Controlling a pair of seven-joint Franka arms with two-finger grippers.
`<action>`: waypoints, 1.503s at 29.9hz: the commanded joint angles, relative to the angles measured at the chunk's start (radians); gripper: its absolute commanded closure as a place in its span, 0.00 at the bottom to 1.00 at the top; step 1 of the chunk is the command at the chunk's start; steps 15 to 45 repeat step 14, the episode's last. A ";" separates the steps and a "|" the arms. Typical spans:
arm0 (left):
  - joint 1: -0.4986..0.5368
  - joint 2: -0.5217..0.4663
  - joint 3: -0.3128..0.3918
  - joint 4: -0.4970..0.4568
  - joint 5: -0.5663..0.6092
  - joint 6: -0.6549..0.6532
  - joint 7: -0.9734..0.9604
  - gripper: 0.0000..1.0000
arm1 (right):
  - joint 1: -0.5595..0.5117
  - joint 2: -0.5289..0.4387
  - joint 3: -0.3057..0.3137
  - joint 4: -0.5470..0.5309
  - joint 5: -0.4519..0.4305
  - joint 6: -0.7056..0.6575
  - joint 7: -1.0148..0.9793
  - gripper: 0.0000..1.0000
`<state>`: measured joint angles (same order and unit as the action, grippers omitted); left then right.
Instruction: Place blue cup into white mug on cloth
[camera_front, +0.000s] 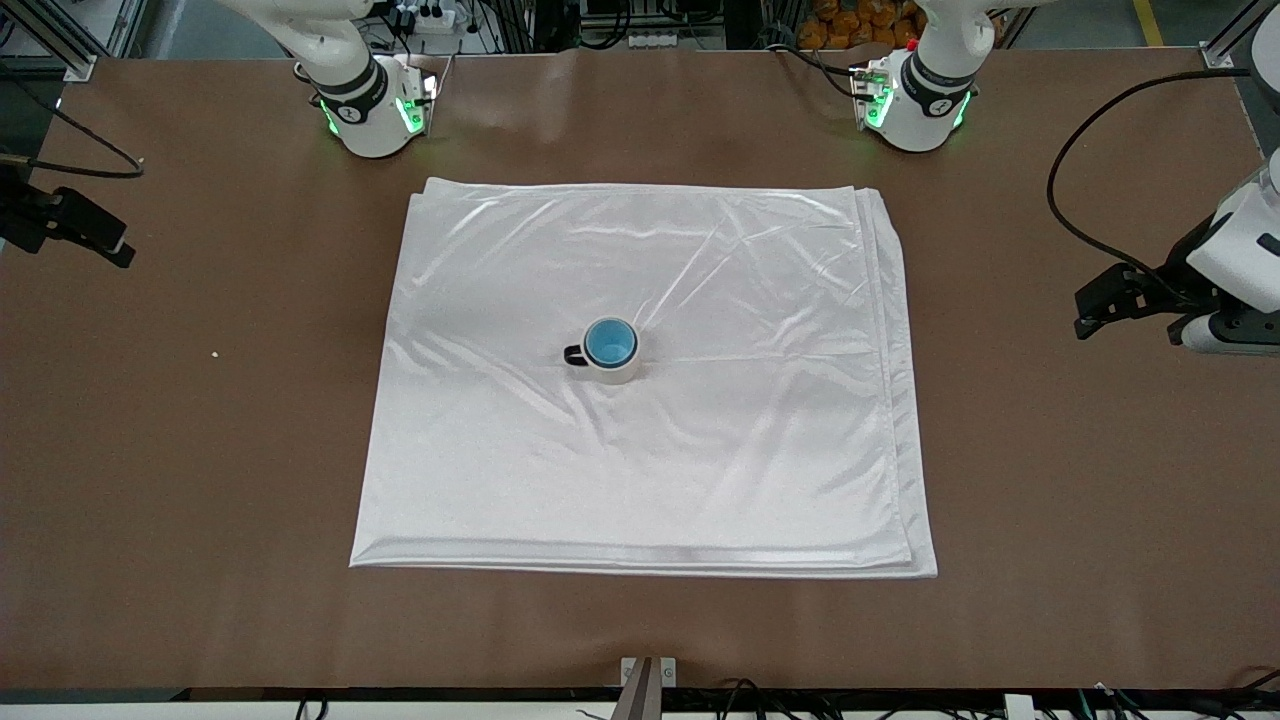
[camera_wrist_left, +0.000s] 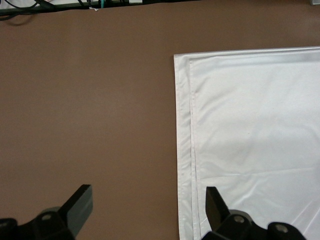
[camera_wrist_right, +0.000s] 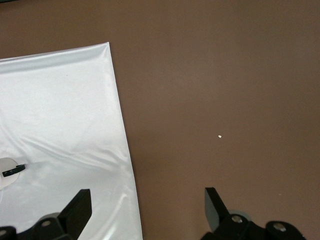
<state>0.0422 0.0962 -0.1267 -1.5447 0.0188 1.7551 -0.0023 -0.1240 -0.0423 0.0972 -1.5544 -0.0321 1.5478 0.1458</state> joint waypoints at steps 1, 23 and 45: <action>0.004 -0.012 0.004 0.005 -0.028 -0.006 0.007 0.00 | -0.003 0.002 0.004 0.022 0.015 -0.018 0.011 0.00; 0.004 -0.015 0.004 0.003 -0.022 -0.008 0.008 0.00 | -0.005 0.002 0.006 0.030 0.015 -0.015 0.008 0.00; 0.004 -0.015 0.004 0.003 -0.022 -0.008 0.008 0.00 | -0.005 0.002 0.006 0.030 0.015 -0.015 0.008 0.00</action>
